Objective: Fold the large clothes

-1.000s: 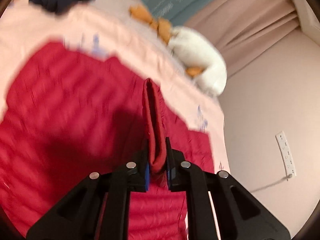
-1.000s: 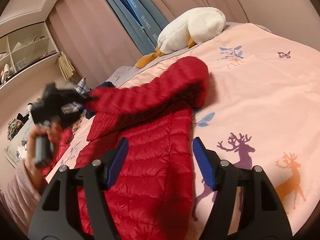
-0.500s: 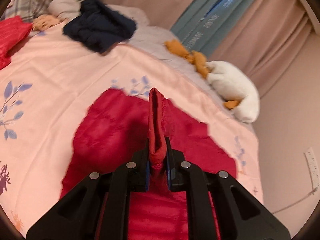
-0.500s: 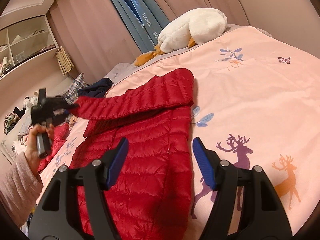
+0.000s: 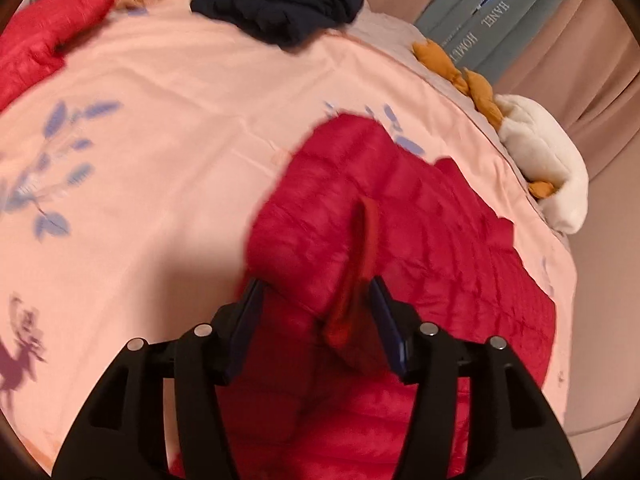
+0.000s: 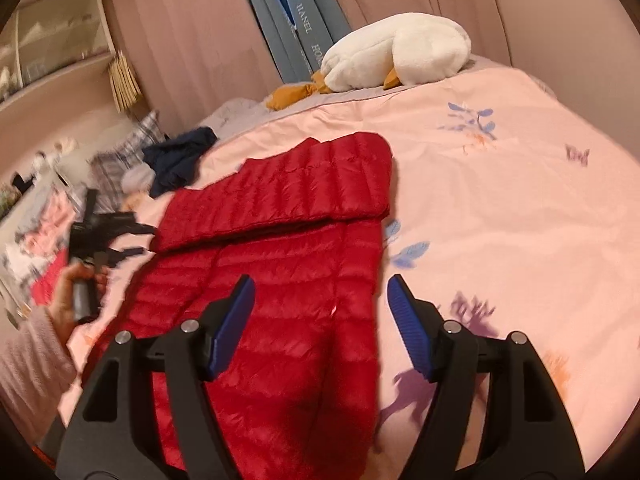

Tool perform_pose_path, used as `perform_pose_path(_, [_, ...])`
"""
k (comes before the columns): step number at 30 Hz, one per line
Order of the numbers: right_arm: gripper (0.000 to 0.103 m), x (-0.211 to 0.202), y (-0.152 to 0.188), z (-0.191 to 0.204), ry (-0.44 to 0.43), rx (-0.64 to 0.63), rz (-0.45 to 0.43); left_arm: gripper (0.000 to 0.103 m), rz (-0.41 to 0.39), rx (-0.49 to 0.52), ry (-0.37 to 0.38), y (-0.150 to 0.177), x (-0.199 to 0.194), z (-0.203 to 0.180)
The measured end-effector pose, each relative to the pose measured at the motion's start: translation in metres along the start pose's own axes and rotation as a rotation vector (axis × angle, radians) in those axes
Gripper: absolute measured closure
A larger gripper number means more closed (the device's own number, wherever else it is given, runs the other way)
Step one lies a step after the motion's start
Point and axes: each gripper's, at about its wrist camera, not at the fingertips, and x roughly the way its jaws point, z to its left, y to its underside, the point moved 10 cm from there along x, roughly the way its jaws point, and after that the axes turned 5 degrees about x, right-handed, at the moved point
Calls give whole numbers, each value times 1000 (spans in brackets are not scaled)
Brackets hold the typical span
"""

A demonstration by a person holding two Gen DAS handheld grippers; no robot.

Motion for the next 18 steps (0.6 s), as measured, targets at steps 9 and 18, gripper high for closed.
perform_pose_path(9, [41,83,-80,25,43,-94,14,48,-43,345,73,-4,-5,-94])
perform_pose_path(18, [52,200,-93,61,95,-174,147,62,9,583,32,20,47,-148])
